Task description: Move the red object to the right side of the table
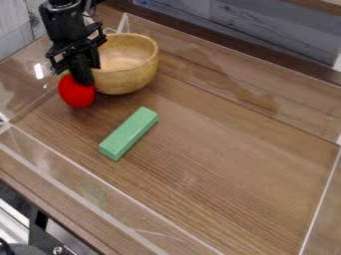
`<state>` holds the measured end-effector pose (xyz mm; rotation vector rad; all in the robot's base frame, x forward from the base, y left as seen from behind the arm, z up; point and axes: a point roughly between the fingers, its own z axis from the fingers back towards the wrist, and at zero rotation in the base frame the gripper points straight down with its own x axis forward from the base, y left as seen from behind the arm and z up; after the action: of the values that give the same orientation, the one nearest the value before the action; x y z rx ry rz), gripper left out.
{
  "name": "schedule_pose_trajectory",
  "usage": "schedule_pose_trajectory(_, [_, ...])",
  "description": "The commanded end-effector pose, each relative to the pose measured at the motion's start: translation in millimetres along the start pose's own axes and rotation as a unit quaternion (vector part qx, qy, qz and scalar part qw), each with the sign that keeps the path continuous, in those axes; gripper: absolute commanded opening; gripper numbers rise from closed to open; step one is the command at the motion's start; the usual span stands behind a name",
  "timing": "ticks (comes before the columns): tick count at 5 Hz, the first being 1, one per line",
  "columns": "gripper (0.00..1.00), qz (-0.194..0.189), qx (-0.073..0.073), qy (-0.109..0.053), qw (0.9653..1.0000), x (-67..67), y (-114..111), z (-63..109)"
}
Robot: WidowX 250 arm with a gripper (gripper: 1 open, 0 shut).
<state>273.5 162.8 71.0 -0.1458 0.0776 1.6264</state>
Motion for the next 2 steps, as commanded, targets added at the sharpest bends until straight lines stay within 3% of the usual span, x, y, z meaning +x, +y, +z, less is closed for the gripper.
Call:
schedule_pose_trajectory(1, [0.0, -0.055, -0.053, -0.007, 0.9971, -19.9, -17.4, 53.4])
schedule_pose_trajectory(2, [0.0, -0.094, -0.052, 0.012, 0.9941, -42.2, -18.0, 72.1])
